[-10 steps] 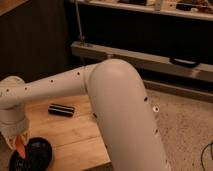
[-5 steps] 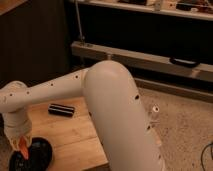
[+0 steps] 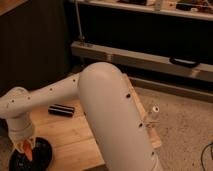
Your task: Place the pepper in the ceramic bowl
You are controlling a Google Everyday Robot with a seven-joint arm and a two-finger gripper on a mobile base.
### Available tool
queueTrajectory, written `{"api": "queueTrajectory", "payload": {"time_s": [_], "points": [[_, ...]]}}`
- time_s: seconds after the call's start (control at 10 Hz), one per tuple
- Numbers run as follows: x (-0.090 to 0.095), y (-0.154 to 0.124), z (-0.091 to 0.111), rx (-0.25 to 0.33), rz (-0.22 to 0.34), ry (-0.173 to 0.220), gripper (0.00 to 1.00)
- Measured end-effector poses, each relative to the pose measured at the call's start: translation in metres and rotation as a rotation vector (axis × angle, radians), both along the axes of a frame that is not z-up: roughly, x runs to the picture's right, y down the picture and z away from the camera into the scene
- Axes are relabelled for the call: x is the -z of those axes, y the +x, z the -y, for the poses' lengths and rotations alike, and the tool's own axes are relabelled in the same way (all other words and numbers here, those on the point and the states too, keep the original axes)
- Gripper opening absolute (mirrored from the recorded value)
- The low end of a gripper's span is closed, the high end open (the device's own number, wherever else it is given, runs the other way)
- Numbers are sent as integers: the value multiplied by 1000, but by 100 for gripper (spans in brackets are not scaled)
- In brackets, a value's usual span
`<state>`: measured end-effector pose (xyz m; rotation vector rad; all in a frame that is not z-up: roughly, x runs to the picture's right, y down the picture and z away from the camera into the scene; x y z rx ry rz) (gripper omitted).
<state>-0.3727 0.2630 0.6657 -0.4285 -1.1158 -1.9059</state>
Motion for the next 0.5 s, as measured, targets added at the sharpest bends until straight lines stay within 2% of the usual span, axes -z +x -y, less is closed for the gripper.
{"api": "queueTrajectory", "payload": {"time_s": [0.2,0.5], "points": [[-6,0,-6,7,-10,0,33],[-11,-2,-10,15,-18,0,61]]}}
